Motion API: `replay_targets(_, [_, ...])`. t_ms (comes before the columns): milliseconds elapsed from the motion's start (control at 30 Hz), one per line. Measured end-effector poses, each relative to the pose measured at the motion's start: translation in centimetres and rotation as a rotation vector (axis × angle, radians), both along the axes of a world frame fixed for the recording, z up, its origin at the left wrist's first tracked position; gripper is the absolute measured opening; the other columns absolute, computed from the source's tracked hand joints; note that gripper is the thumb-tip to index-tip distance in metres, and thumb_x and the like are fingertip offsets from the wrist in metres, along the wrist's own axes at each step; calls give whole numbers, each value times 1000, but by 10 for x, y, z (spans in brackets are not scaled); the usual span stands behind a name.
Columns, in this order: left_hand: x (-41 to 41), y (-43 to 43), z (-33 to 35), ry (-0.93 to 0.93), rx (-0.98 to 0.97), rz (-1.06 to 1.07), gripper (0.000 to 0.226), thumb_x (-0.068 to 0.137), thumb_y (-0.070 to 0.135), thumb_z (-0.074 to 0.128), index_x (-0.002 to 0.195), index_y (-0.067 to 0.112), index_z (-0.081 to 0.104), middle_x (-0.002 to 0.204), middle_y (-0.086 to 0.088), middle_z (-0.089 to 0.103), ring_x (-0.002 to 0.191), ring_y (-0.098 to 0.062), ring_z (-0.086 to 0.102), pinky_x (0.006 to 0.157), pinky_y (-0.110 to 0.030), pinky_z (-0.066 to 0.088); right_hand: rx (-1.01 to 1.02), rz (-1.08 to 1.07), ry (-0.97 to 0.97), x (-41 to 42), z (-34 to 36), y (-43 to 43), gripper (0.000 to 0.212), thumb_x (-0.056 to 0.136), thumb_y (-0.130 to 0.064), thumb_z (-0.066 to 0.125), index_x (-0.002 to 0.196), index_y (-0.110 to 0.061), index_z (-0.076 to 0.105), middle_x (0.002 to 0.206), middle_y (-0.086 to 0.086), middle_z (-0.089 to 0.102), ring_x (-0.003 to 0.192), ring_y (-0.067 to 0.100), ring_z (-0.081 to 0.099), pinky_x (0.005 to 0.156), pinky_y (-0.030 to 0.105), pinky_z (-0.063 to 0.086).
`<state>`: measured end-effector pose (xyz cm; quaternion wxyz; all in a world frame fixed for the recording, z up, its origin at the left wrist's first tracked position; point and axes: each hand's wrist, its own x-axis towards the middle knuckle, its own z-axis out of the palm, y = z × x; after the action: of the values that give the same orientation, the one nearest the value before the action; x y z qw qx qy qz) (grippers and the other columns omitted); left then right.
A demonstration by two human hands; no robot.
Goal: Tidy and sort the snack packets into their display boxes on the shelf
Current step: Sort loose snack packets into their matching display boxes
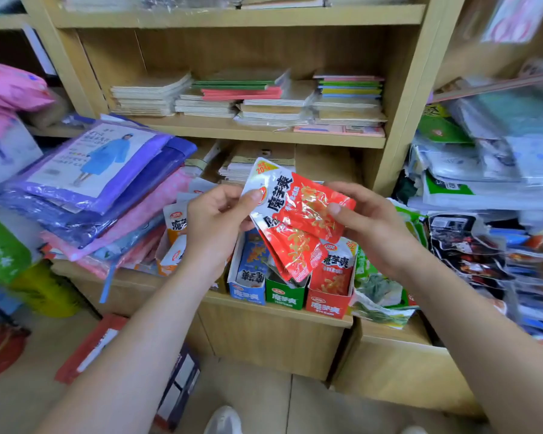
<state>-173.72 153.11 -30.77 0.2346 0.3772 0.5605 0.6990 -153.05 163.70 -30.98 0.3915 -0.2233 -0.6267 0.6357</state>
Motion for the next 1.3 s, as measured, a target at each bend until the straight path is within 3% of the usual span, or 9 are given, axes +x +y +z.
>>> replay_targets(167, [21,11,-1,-102,-61,-119,6,89,20,74,87,14,72,83,-6,75,71,-14,68,62,-27,53,-18,121,-191,23,-12,8,55,73,-13,80,124,-11,61,112,9,74,104,26,71,85,38,58])
replay_targets(333, [38,21,1,-318,-79,-231,8,93,17,68,88,11,69,85,-4,75,75,-13,70,66,-25,56,-70,149,-228,30,-23,10,65,68,-15,88,125,-8,59,117,12,72,108,28,69,91,40,55])
replay_targets(400, [45,24,3,-451,-52,-280,9,94,16,66,90,8,66,86,-5,75,77,-13,71,67,-25,58,-117,159,-215,30,-28,8,64,68,-13,85,126,-7,58,117,13,71,107,28,69,89,40,55])
replay_targets(500, [52,29,4,-536,-57,-367,20,94,24,64,102,5,66,95,-8,75,85,-17,71,80,-30,59,-207,174,-178,30,-32,5,61,72,-7,80,128,-7,55,115,12,72,104,26,70,82,38,57])
replay_targets(667, [62,35,5,-622,-58,-387,22,99,27,60,106,7,69,99,-10,76,87,-19,73,71,-32,61,-275,96,-60,31,-32,6,63,68,3,83,126,-1,57,118,18,70,106,31,69,88,44,57])
replay_targets(833, [70,37,-6,-250,-156,-306,21,93,14,70,114,14,68,105,-5,77,98,-20,74,78,-35,62,-252,-123,24,39,-32,12,58,69,-5,81,123,0,60,114,17,72,100,32,71,73,38,58])
replay_targets(933, [71,43,-14,-167,-178,-209,20,92,9,71,111,15,69,102,-2,77,96,-19,75,77,-36,62,-203,-264,23,46,-29,12,43,75,-4,79,115,1,62,106,16,73,88,31,72,58,28,57])
replay_targets(1100, [62,52,-17,14,-154,-133,18,91,6,72,106,14,69,97,0,77,84,-12,74,68,-29,61,-217,-502,61,66,-24,28,23,86,-8,74,107,-7,64,99,7,74,82,20,74,71,32,59])
replay_targets(1300, [55,59,-37,426,-272,-198,20,89,11,75,105,20,68,100,2,76,86,-12,74,77,-43,62,-242,-573,56,95,-23,39,19,92,-15,69,110,-10,64,110,8,73,92,21,73,79,39,61])
